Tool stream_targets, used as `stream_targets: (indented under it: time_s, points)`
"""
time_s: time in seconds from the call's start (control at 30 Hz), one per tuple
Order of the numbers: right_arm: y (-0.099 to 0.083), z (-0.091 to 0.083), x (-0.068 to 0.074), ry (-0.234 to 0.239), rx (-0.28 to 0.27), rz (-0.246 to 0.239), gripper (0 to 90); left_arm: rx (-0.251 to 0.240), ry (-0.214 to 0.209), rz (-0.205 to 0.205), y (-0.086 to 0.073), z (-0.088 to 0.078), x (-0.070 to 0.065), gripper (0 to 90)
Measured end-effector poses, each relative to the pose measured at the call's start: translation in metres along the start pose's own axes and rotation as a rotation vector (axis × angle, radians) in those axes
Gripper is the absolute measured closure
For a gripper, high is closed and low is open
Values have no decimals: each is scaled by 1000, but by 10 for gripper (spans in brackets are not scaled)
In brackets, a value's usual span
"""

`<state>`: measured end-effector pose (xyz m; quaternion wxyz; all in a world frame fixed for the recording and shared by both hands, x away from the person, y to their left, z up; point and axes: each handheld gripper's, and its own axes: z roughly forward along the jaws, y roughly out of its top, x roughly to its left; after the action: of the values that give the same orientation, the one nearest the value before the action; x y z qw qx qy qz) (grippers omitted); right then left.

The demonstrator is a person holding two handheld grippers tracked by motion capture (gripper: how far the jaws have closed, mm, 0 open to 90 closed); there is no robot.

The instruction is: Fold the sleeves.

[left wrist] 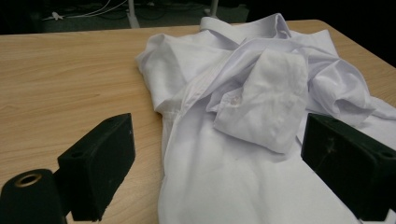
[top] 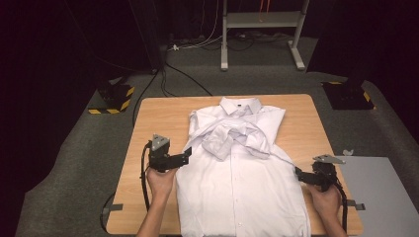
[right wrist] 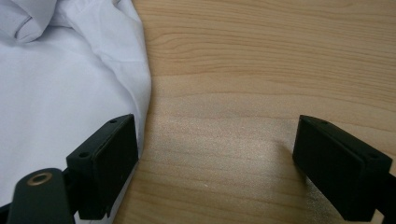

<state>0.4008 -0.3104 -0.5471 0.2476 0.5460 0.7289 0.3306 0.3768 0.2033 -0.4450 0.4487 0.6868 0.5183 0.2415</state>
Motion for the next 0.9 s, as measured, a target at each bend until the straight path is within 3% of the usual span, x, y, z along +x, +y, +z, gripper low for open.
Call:
stream_targets:
  time_s: [0.9]
  points:
    - [0, 0, 0, 0, 0, 0, 139, 102, 61, -11, -33, 12, 6, 100]
